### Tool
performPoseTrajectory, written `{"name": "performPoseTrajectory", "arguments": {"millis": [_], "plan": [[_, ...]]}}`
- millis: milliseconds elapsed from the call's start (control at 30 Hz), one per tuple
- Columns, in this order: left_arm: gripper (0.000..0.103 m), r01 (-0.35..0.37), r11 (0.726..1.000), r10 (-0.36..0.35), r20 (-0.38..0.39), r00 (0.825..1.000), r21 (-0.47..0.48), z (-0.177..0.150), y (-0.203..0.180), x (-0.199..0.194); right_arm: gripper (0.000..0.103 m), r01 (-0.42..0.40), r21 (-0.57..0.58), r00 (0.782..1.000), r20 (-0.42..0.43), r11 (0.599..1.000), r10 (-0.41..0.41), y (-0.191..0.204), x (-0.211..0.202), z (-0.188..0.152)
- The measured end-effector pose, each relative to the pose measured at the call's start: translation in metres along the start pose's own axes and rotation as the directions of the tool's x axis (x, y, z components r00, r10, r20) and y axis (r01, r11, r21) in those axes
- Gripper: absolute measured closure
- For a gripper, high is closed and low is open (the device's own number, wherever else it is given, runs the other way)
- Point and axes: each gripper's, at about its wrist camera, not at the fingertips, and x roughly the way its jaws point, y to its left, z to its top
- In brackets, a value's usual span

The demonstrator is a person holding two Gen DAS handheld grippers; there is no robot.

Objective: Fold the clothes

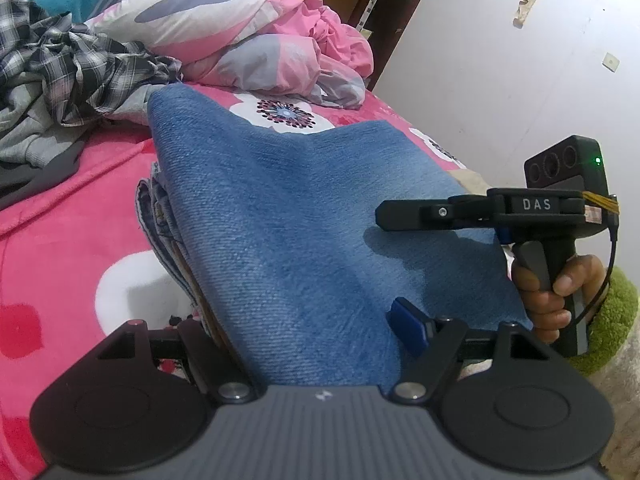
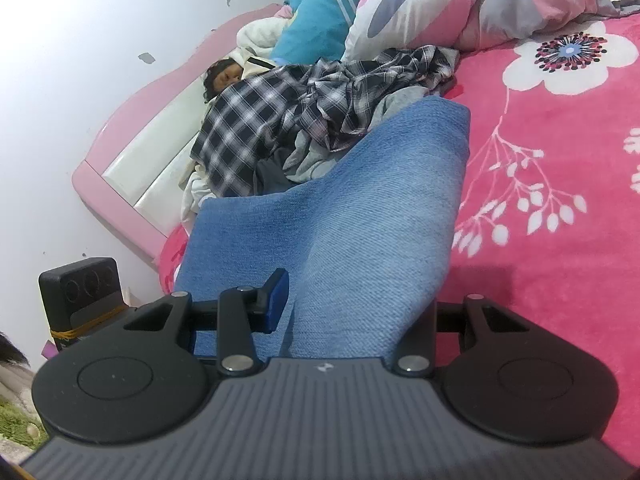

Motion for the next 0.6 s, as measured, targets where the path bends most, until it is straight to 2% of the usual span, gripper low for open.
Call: {"name": "performPoseTrajectory", "arguments": {"millis": [600], "plan": [[0.027, 0.003, 1.0, -0.003, -0.01, 1.0, -0.011, 0.0018, 0.0014, 0.0056, 0.061, 0.01, 0.02, 1.0, -0.01, 1.0, -0.01, -0.0063, 0.0045, -0.0009]]}}
